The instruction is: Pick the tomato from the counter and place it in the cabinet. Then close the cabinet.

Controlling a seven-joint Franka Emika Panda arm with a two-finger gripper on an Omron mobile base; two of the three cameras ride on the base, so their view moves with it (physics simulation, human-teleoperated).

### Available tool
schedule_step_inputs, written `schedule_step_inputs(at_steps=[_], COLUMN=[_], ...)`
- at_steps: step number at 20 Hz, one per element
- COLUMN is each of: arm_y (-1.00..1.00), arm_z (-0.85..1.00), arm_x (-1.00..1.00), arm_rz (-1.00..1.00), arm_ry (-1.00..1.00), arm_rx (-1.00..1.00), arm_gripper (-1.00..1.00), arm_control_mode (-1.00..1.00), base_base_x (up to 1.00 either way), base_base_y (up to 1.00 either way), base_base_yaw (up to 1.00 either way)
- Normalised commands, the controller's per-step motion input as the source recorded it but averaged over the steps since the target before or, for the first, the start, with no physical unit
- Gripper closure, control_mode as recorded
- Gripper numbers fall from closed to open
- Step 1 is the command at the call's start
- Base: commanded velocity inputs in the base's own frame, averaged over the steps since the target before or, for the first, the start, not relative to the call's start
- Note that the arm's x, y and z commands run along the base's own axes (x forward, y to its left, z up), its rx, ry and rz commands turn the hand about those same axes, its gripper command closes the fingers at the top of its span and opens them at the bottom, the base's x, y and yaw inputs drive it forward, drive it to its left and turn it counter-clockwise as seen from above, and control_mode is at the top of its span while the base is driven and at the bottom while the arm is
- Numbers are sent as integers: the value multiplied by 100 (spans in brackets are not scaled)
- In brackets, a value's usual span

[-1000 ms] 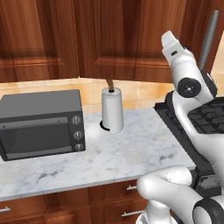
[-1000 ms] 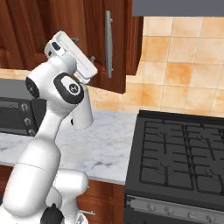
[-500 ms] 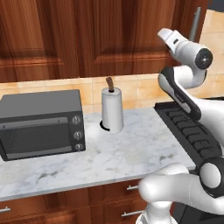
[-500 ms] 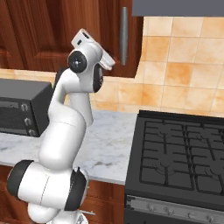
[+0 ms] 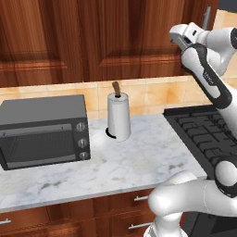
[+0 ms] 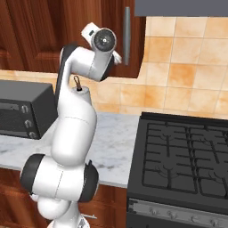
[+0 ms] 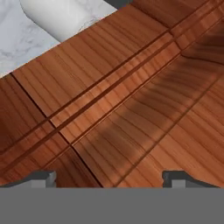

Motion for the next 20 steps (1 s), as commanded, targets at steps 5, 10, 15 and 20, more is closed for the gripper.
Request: schedule_step_inputs(at_steps=[5, 10, 15, 20], arm_y=[0, -14, -17, 1], arm_z=[-10, 3, 10, 1], arm_x=[-3, -89, -100, -76], arm_rz=[14, 8, 0, 4], arm_ry=[3, -11, -20, -4], arm_rx=[-5, -6, -7, -8], arm_gripper=[-100, -100, -100, -100], arm_control_mode=[-100, -100, -100, -100], base_base_x=[0, 0, 0, 0], base_base_y=[0, 0, 0, 0], base_base_yaw=[0, 0, 0, 0])
